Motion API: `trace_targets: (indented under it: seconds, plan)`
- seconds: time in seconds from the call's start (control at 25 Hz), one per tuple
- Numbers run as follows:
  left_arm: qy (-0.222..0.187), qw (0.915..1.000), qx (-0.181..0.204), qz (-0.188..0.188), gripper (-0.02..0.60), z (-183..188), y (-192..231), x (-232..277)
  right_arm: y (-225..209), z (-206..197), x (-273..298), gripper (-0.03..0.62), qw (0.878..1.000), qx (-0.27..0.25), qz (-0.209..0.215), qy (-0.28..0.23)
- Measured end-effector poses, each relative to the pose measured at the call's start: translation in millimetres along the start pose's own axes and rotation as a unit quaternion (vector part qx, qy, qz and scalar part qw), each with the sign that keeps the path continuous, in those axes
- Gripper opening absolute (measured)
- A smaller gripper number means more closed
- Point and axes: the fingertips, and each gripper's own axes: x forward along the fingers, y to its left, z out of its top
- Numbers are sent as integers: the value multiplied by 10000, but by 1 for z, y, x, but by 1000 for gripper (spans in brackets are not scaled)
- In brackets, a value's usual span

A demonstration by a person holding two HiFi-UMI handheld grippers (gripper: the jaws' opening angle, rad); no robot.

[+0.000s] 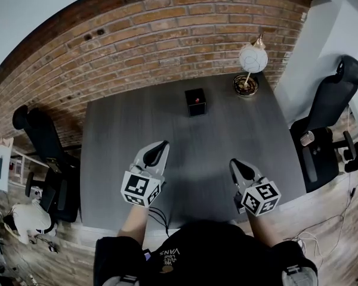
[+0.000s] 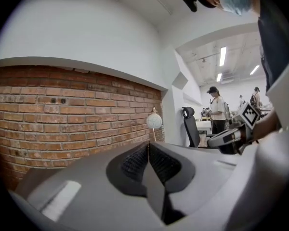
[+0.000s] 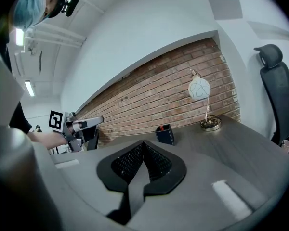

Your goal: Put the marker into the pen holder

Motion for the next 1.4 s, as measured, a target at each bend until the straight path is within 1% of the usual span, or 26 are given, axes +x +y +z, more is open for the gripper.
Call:
trace_targets:
  seconds: [0.12,0.28,0.52,0.76,1.24,1.4]
  plan:
    - [36,9999,-143,83,54,-8,0,-16,9,1,0,2,10000,-53,-17,-20]
    - [35,9997,-161,153,54,-13,-3,-32,18,0,-1,2,10000,-65,-7,-64]
    - [-28,9993,-302,209,53,-16,-5,-57,35,-5,-3,2,9999,-85,10,-100]
    - [-7,9985,-431,324,52,-27,-3,-84,50,-10,-5,2,9999,-68,27,-147]
    - [-12,9948,-802,624,52,-54,6,-130,75,-27,-2,2,9999,-56,51,-87]
    - [2,9939,-862,683,52,-61,9,-137,81,-33,1,2,10000,-41,46,-28]
